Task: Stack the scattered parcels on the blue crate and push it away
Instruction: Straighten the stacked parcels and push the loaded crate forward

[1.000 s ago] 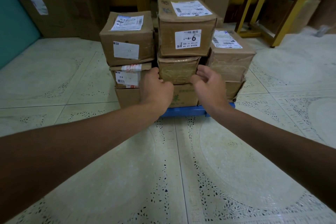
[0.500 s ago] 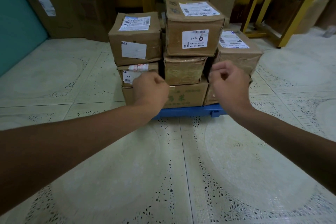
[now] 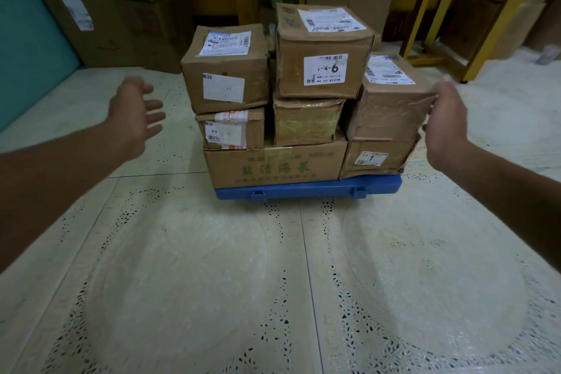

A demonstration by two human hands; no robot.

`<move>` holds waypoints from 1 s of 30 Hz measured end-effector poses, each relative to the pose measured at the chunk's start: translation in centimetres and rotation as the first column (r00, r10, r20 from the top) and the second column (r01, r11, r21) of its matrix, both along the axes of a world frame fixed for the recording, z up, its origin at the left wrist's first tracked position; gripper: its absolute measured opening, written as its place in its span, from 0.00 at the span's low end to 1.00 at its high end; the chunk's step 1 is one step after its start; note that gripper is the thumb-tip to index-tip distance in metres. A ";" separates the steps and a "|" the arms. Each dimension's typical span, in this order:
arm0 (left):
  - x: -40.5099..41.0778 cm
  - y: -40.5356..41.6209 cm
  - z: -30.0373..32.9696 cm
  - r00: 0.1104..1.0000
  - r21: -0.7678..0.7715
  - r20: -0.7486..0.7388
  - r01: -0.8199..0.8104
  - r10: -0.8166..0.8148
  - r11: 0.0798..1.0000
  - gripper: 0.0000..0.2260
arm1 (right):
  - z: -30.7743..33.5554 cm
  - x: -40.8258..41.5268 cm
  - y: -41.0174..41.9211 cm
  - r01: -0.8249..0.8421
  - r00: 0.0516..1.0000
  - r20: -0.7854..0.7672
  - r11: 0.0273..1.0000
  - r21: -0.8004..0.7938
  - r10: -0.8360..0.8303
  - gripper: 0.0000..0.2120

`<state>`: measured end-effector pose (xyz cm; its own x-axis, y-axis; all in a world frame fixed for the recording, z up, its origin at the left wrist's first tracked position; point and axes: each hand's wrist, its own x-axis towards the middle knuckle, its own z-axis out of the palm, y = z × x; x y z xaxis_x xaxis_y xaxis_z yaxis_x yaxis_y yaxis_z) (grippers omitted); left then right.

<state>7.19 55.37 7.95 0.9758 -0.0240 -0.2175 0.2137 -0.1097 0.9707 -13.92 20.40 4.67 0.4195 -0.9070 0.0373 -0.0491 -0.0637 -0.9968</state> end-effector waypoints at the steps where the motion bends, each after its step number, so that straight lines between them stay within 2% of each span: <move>1: -0.3 -0.6 0.9 0.999 -0.052 0.001 0.051 -0.051 0.997 0.24 | -0.1 0.5 -0.4 -0.077 0.997 -0.003 0.996 0.044 0.078 0.22; 3: -1.0 -1.6 2.0 0.992 -0.112 0.018 0.125 -0.124 0.986 0.28 | -0.3 1.4 -0.9 -0.130 0.991 -0.009 0.988 0.079 0.131 0.31; 5: -1.6 -2.3 2.4 0.984 -0.117 0.052 0.177 -0.172 0.977 0.30 | -0.7 2.0 -1.6 -0.120 0.992 -0.031 0.990 0.069 0.122 0.35; 9: -2.8 -3.6 2.4 0.955 -0.053 0.111 0.280 -0.273 0.958 0.24 | -1.2 2.3 -1.9 -0.113 0.991 -0.073 0.994 0.006 0.113 0.30; 15: -2.9 -4.0 2.8 0.960 0.005 0.173 0.224 -0.222 0.975 0.07 | -0.8 2.4 -1.8 -0.099 0.993 -0.064 0.995 0.014 0.099 0.31; 18: -2.9 -3.7 3.0 0.960 0.012 0.194 0.206 -0.204 0.978 0.06 | -0.8 2.6 -1.7 -0.099 0.993 -0.055 0.995 0.022 0.100 0.32; 21: -3.0 -3.4 3.2 0.957 0.035 0.206 0.203 -0.205 0.979 0.09 | -0.9 2.9 -2.0 -0.088 0.994 -0.063 0.996 0.027 0.089 0.31; 24: -3.0 -3.2 4.0 0.955 0.058 0.228 0.184 -0.192 0.981 0.05 | -0.6 2.5 -1.7 -0.089 0.992 -0.087 0.996 0.007 0.089 0.30; 27: -2.6 -3.3 4.6 0.947 0.125 0.260 0.162 -0.190 0.979 0.06 | 1.2 1.8 1.0 -0.008 0.997 -0.075 0.991 -0.130 -0.002 0.22; 30: -2.5 -3.7 4.8 0.943 0.142 0.276 0.153 -0.187 0.978 0.06 | 3.0 1.5 1.9 0.237 0.971 0.122 0.893 -0.381 -0.206 0.21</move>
